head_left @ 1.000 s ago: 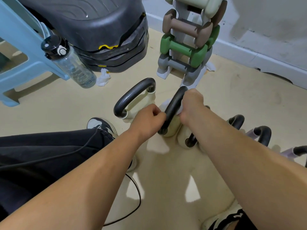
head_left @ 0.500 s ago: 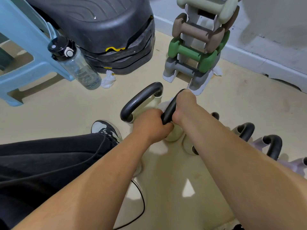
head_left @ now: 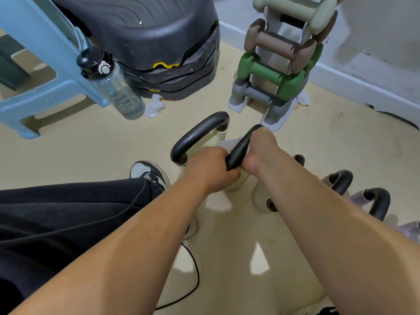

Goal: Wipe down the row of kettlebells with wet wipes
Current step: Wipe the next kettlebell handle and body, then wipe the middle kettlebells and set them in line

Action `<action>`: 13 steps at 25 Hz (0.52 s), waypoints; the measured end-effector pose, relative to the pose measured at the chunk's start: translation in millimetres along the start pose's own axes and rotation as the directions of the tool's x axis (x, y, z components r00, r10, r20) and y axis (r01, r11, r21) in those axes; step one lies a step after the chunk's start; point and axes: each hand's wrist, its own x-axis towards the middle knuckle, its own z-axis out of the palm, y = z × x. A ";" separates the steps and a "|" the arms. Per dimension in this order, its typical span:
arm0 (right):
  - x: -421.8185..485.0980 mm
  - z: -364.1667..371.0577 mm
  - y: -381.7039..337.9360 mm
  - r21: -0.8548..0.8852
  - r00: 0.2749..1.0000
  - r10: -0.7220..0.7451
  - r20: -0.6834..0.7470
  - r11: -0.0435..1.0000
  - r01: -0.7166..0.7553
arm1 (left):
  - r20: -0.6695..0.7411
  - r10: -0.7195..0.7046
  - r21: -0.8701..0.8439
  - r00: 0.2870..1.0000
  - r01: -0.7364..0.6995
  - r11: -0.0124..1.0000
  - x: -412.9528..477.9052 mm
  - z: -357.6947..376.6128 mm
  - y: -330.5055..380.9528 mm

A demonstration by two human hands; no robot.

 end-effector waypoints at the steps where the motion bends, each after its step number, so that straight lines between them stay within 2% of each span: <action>1: -3.7 -1.2 0.0 -0.026 1.000 0.000 -0.027 1.000 -0.001 | 0.021 -0.009 -0.026 1.000 0.009 1.000 -0.1 0.8 -0.6; 3: -12.6 -1.8 1.3 -0.151 0.997 -0.072 -0.036 0.986 0.066 | 0.069 -0.037 -0.136 0.997 0.046 0.990 0.6 0.6 -3.8; 4: -17.6 0.2 3.7 -0.217 0.992 -0.128 -0.009 0.968 0.123 | 0.090 -0.061 -0.247 0.994 0.082 0.966 0.5 -0.6 -7.3; 5: -23.1 2.0 7.5 -0.341 0.971 -0.237 0.024 0.911 0.231 | 0.108 -0.104 -0.403 0.989 0.139 0.904 0.1 -2.6 -12.1; 6: -29.0 3.0 14.5 -0.505 0.920 -0.384 0.080 0.780 0.370 | 0.128 -0.165 -0.577 0.978 0.209 0.789 -0.8 -3.9 -16.1; 7: -28.0 -1.1 23.3 -0.651 0.830 -0.526 0.185 0.567 0.504 | 0.152 -0.233 -0.711 0.960 0.270 0.650 -3.0 -3.4 -20.0; 8: -26.0 -10.1 30.1 -0.759 0.720 -0.612 0.328 0.283 0.587 | 0.162 -0.285 -0.779 0.945 0.300 0.551 -5.0 -2.1 -23.9; 9: -22.8 -22.8 37.8 -0.803 0.627 -0.585 0.513 -0.070 0.592 | 0.154 -0.315 -0.797 0.937 0.306 0.521 -7.3 -0.7 -27.4; 10: -18.9 -38.8 48.4 -0.733 0.557 -0.476 0.680 -0.419 0.537 | 0.144 -0.324 -0.800 0.935 0.302 0.518 -9.3 0.6 -29.6; 11: -15.9 -52.8 59.9 -0.602 0.518 -0.349 0.781 -0.643 0.474 | 0.132 -0.323 -0.803 0.937 0.292 0.520 -11.9 1.0 -30.2; 12: -18.8 -63.9 70.3 -0.496 0.496 -0.257 0.829 -0.747 0.443 | 0.123 -0.322 -0.810 0.939 0.282 0.513 -13.9 1.2 -30.3; 13: -22.1 -73.6 78.3 -0.424 0.464 -0.201 0.862 -0.787 0.447 | 0.113 -0.322 -0.820 0.940 0.271 0.504 -14.7 0.8 -30.3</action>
